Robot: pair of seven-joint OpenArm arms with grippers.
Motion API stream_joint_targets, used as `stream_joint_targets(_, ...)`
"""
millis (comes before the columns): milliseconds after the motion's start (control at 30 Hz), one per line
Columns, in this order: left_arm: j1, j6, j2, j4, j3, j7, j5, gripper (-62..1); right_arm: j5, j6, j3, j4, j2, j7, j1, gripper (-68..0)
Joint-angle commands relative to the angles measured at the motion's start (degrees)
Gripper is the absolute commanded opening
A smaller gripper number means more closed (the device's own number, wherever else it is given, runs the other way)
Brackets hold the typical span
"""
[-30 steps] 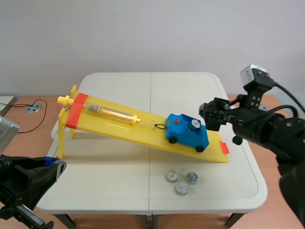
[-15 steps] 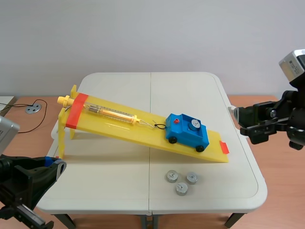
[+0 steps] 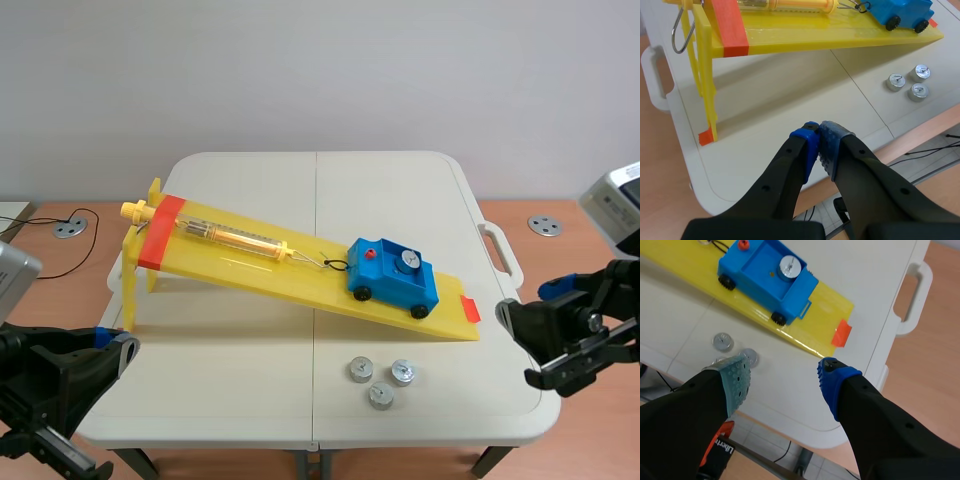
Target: Place the four metal weights on the blue cart on the ramp.
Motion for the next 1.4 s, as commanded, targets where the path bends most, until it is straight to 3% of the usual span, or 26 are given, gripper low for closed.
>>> stream_joint_targets(0, -1.1, -1.4, 0.4, 4.0, -0.9, -5.9, -2.9, -57.8, -0.3, 1.8, -2.4, 4.2, 2.6, 7.0, 2.5, -36.6)
stream_joint_targets(200, -1.1, -1.4, 0.4, 4.0, -0.9, -5.9, -2.9, -57.8, -7.0, -0.9, -9.4, 2.3, 2.2, 10.2, 3.9, -36.6)
stream_joint_targets(400, -1.1, -1.4, 0.4, 4.0, -0.9, -5.9, -2.9, -57.8, -11.0, -1.6, -13.9, -4.0, -1.4, 11.9, 7.8, -36.6)
stream_joint_targets(733, -1.1, -1.4, 0.4, 4.0, -0.9, -5.9, -2.9, -57.8, -17.3, -5.2, -21.1, -13.9, -5.8, 14.7, 13.8, -36.6)
stream_joint_targets(1100, -1.1, -1.4, 0.4, 4.0, -0.9, -5.9, -2.9, -57.8, -21.0, -8.7, -26.0, -22.1, -8.9, 16.6, 18.0, -36.8)
stream_joint_targets(1367, -1.1, -1.4, 0.4, 4.0, -0.9, -5.9, -2.9, -57.8, -22.1, -10.9, -29.0, -25.7, -9.0, 18.3, 19.4, -36.8)
